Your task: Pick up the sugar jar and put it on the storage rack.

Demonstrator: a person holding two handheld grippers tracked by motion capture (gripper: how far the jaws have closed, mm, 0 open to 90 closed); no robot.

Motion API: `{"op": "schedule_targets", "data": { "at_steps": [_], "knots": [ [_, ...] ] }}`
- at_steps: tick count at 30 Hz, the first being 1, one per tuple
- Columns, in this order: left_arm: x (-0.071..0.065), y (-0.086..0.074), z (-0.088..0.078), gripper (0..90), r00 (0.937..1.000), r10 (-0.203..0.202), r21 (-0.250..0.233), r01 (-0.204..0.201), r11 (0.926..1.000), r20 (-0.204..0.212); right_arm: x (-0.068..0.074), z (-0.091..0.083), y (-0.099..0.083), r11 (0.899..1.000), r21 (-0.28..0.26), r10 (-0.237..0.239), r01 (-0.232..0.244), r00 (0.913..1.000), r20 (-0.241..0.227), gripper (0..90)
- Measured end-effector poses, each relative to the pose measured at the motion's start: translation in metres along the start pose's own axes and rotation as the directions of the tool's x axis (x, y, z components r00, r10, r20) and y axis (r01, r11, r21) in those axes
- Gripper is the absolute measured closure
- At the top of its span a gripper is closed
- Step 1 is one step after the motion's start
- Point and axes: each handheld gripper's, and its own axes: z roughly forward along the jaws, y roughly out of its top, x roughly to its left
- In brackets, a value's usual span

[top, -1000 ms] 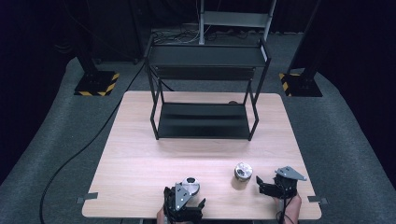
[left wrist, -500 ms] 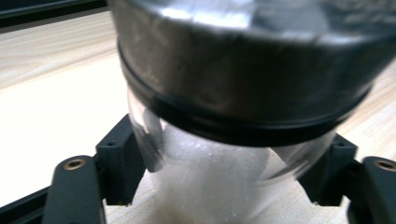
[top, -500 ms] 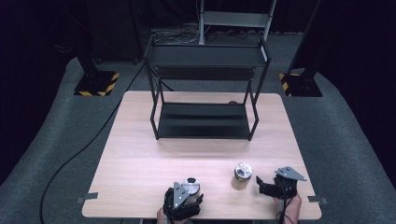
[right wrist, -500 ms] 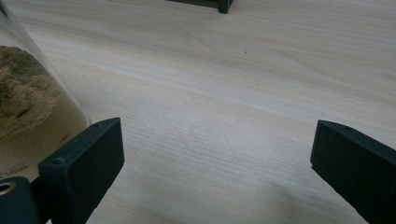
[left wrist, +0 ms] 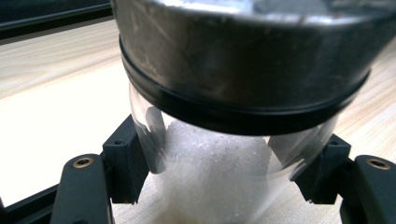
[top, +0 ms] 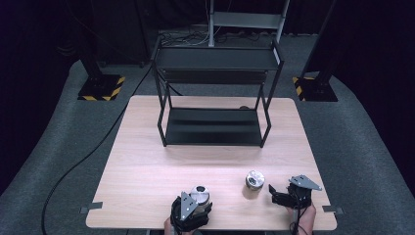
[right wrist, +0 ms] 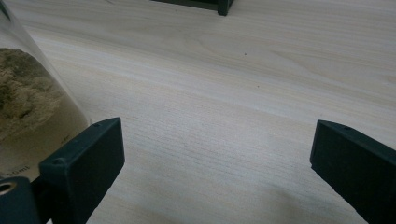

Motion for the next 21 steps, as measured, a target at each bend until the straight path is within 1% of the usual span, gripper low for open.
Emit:
{"op": "schedule_targets", "data": {
  "at_steps": [8, 10, 21],
  "knots": [
    [0.0026, 0.0015, -0.0056, 30.2, 0.9999, 0.004, -0.020, -0.004, 0.9998, -0.016, 0.0006, -0.0002, -0.0005, 1.000, -0.003, -0.001, 0.001, 1.0000, 0.003, 2.1],
    [0.0038, 0.0023, -0.0073, 30.2, 0.9998, -0.001, -0.023, 0.001, 0.9997, -0.020, 0.0004, -0.0004, -0.0009, 1.000, -0.005, -0.001, 0.001, 1.0000, 0.002, 2.1],
    [0.0101, 0.0081, -0.0102, 30.2, 0.9992, -0.004, -0.024, 0.003, 0.9997, -0.039, 0.0010, -0.0005, -0.0007, 1.000, -0.004, -0.004, 0.004, 1.0000, 0.003, 2.1]
  ]
}}
